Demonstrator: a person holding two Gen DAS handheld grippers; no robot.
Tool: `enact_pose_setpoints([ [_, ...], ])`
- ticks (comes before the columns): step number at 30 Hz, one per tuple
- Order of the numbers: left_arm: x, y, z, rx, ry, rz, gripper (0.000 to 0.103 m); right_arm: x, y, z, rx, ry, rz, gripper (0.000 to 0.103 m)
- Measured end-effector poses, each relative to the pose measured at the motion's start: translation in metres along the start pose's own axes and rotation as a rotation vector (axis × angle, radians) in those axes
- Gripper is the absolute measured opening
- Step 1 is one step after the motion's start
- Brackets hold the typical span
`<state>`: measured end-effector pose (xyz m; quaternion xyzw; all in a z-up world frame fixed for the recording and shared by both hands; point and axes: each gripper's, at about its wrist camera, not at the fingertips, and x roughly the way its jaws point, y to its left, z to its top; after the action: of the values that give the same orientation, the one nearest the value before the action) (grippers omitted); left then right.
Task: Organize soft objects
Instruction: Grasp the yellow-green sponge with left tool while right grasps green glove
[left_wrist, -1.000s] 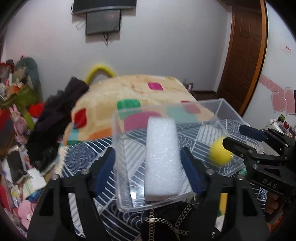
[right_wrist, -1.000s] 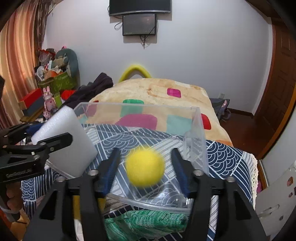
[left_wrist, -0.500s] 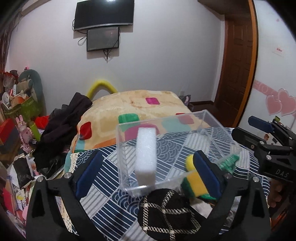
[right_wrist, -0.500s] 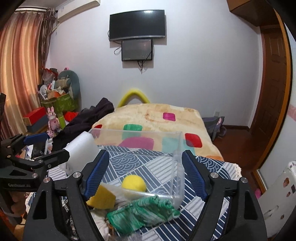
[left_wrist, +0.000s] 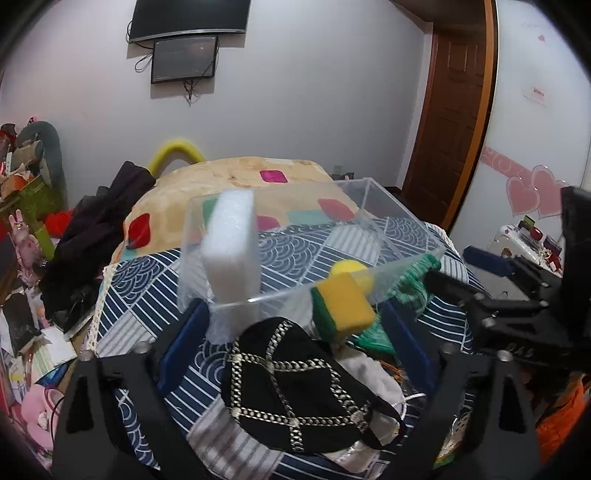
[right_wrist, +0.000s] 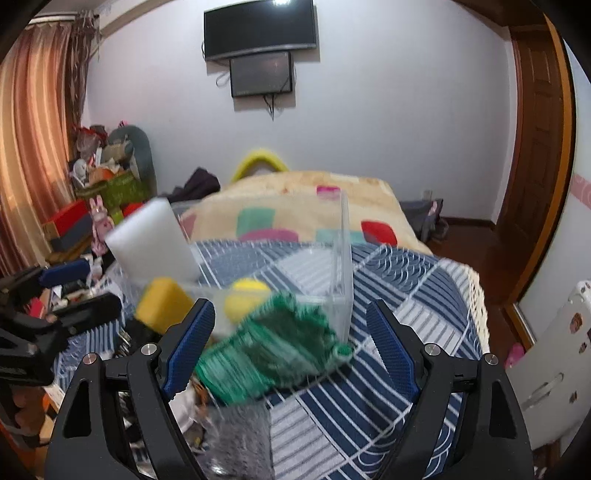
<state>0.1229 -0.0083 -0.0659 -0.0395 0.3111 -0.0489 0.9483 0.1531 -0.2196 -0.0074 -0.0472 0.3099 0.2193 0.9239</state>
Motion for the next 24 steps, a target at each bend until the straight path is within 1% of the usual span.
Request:
enact_pose_setpoints([
  [4, 0.004, -0.006, -0.002, 0.001, 0.011, -0.017, 0.078, 0.01, -0.003, -0.008, 0.0, 0.034, 0.002, 0.082],
  [6, 0.007, -0.007, -0.002, -0.005, 0.019, -0.029, 0.076, 0.014, -0.007, -0.014, 0.005, 0.057, 0.029, 0.082],
  [7, 0.008, -0.009, -0.002, -0.004, 0.026, -0.042, 0.074, 0.014, -0.006, -0.016, 0.006, 0.065, 0.036, 0.082],
  [10, 0.015, -0.014, -0.004, 0.01, 0.04, -0.048, 0.071, 0.021, -0.006, -0.023, 0.006, 0.098, 0.05, 0.082],
  [11, 0.017, -0.016, -0.005, 0.013, 0.043, -0.047, 0.07, 0.023, -0.006, -0.024, 0.008, 0.106, 0.057, 0.077],
  [12, 0.021, -0.019, -0.005, 0.018, 0.051, -0.047, 0.067, 0.026, -0.006, -0.026, 0.01, 0.116, 0.06, 0.068],
  [13, 0.023, -0.02, -0.006, 0.019, 0.056, -0.051, 0.06, 0.028, -0.006, -0.027, 0.011, 0.127, 0.058, 0.063],
  [15, 0.031, -0.022, -0.007, 0.008, 0.079, -0.067, 0.049, 0.031, -0.008, -0.029, 0.02, 0.147, 0.069, 0.046],
  [16, 0.034, -0.021, -0.007, -0.001, 0.092, -0.076, 0.043, 0.03, -0.01, -0.03, 0.027, 0.148, 0.071, 0.043],
  [18, 0.039, -0.019, -0.009, -0.028, 0.112, -0.102, 0.035, 0.024, -0.014, -0.031, 0.044, 0.139, 0.084, 0.029],
  [19, 0.041, -0.019, -0.01, -0.034, 0.116, -0.108, 0.034, 0.021, -0.016, -0.032, 0.049, 0.136, 0.095, 0.024],
  [20, 0.041, -0.019, -0.011, -0.035, 0.113, -0.108, 0.033, 0.017, -0.017, -0.032, 0.054, 0.132, 0.107, 0.016],
  [21, 0.04, -0.02, -0.011, -0.034, 0.104, -0.104, 0.032, 0.012, -0.019, -0.034, 0.057, 0.129, 0.115, 0.012],
  [24, 0.032, -0.022, -0.012, -0.032, 0.077, -0.1, 0.031, 0.002, -0.02, -0.037, 0.056, 0.107, 0.096, 0.012],
])
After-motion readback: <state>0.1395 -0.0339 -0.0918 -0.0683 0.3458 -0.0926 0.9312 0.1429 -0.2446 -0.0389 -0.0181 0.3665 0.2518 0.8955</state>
